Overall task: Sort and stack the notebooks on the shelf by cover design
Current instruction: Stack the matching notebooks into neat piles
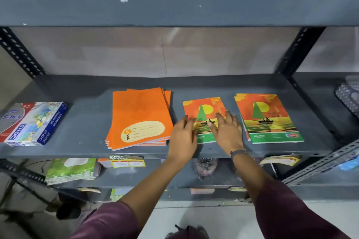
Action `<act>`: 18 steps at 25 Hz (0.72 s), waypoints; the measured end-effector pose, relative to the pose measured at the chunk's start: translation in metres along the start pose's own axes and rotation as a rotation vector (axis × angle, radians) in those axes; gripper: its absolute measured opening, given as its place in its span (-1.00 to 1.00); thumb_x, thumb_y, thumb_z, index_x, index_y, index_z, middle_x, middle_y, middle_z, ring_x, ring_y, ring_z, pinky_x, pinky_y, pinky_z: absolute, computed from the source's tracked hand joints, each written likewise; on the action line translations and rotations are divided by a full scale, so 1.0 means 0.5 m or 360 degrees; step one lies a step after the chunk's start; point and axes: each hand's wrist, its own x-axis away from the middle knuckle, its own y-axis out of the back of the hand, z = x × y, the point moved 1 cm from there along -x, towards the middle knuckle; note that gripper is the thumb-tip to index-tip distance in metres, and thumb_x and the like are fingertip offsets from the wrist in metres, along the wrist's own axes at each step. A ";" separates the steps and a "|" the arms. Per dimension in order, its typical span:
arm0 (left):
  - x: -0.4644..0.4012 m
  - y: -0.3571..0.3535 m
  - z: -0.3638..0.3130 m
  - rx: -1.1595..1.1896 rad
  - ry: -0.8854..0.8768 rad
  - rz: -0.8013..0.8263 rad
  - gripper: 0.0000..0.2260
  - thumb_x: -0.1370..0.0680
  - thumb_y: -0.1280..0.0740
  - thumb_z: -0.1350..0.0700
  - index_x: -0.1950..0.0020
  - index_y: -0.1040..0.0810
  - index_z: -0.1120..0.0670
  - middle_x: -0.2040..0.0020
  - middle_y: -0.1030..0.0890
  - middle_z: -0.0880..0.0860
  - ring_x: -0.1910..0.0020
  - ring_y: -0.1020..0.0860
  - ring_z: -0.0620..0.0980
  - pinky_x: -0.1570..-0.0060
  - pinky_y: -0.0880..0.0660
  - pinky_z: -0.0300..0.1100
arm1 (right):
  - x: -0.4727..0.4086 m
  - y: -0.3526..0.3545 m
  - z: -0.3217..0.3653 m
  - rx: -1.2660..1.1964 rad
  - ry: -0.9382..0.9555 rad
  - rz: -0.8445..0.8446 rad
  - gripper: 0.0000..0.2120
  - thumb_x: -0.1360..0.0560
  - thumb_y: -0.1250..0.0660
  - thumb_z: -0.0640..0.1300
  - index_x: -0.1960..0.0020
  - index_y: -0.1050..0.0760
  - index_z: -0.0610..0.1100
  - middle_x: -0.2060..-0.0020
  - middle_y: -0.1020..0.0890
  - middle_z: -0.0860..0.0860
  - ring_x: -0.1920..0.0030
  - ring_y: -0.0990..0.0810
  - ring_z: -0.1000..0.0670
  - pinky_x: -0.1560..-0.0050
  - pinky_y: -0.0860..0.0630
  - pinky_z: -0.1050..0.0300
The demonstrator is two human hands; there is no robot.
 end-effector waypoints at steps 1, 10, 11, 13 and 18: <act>-0.004 -0.024 -0.011 0.0046 0.0078 0.0106 -0.58 -0.50 -0.18 0.23 -0.38 -0.32 0.14 -0.40 -0.33 0.21 -0.35 -0.33 0.19 -0.35 -0.28 -0.07 | 0.001 -0.001 -0.004 -0.0047 0.0000 0.0027 -0.44 -0.59 -0.04 0.19 -0.50 -0.22 -0.05 -0.53 -0.19 -0.18 -0.53 -0.12 -0.23 -0.48 -0.13 -0.14; -0.060 -0.054 -0.074 0.1201 0.1206 -0.0251 -0.59 -0.55 -0.13 0.24 -0.40 -0.28 0.16 -0.37 -0.40 0.20 -0.33 -0.39 0.16 -0.34 -0.33 -0.01 | -0.029 0.062 0.012 -0.0950 -0.0356 0.0032 -0.38 -0.42 -0.41 0.01 -0.44 -0.35 -0.01 -0.38 -0.47 -0.09 -0.38 -0.41 -0.21 -0.34 -0.40 -0.13; -0.060 -0.050 -0.076 0.1339 0.1325 -0.0374 -0.62 -0.56 -0.15 0.21 -0.38 -0.31 0.17 -0.34 -0.45 0.19 -0.29 -0.43 0.15 -0.31 -0.36 -0.03 | -0.035 0.069 0.015 -0.1054 -0.0439 0.0061 -0.39 -0.41 -0.41 0.02 -0.43 -0.36 -0.01 -0.34 -0.52 -0.09 -0.37 -0.42 -0.23 -0.33 -0.40 -0.14; -0.064 -0.046 -0.079 0.1628 0.1499 -0.0568 -0.65 -0.56 -0.17 0.20 -0.34 -0.35 0.20 -0.30 -0.49 0.20 -0.26 -0.47 0.16 -0.29 -0.37 -0.03 | -0.043 0.084 0.018 -0.1171 -0.0506 0.0093 -0.41 -0.41 -0.41 0.03 -0.41 -0.38 0.02 -0.28 -0.58 -0.07 -0.36 -0.42 -0.23 -0.32 -0.40 -0.15; -0.090 -0.061 -0.128 0.1956 0.1473 -0.0627 -0.67 -0.54 -0.15 0.26 -0.31 -0.37 0.20 -0.29 -0.51 0.21 -0.27 -0.48 0.18 -0.34 -0.36 0.09 | -0.060 0.154 -0.022 -0.1233 -0.0481 -0.0092 -0.50 -0.43 -0.39 0.06 -0.35 -0.44 0.07 -0.23 -0.62 -0.02 -0.32 -0.46 -0.19 -0.31 -0.42 -0.09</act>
